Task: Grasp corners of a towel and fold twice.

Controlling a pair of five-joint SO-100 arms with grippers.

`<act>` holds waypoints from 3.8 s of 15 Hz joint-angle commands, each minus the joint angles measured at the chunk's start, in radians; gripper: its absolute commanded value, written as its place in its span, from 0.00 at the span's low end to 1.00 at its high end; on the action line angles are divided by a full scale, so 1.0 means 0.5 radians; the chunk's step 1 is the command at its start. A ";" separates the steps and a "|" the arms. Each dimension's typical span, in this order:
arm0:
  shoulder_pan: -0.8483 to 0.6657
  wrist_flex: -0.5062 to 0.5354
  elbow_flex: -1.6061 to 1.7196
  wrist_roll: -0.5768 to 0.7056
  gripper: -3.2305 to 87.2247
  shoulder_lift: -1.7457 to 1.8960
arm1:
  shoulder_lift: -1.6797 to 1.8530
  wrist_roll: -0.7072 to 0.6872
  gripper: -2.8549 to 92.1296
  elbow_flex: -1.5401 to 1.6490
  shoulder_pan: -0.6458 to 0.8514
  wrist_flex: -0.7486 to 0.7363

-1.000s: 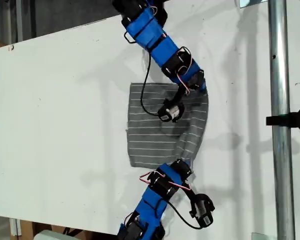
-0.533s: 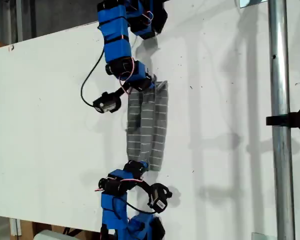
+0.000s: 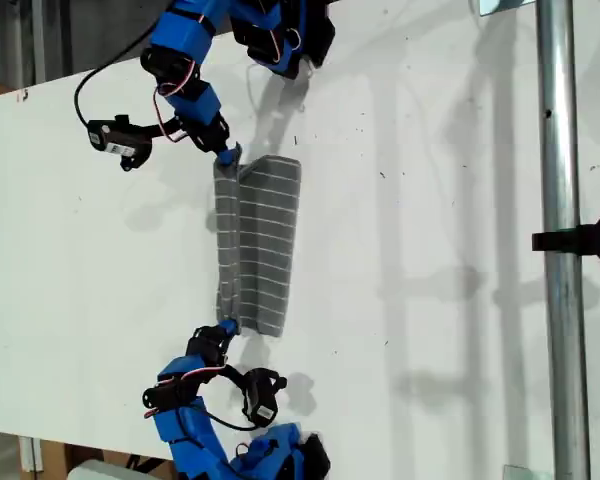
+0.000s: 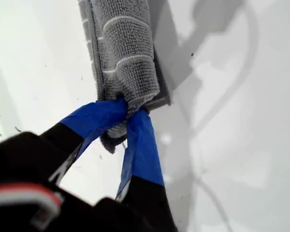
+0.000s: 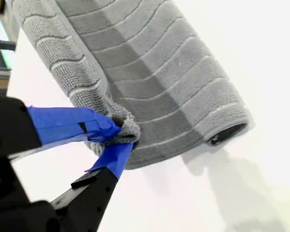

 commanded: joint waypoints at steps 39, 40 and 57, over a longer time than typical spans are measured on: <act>1.028 -0.298 2.289 -0.614 0.30 3.427 | -0.206 1.666 0.03 0.850 -0.353 -0.884; 1.028 -0.298 2.289 -0.611 0.29 3.427 | 0.104 1.663 0.03 0.859 -0.374 -0.451; 0.966 -0.390 2.424 -0.565 0.30 3.430 | -1.065 1.279 0.03 0.021 -0.626 -2.270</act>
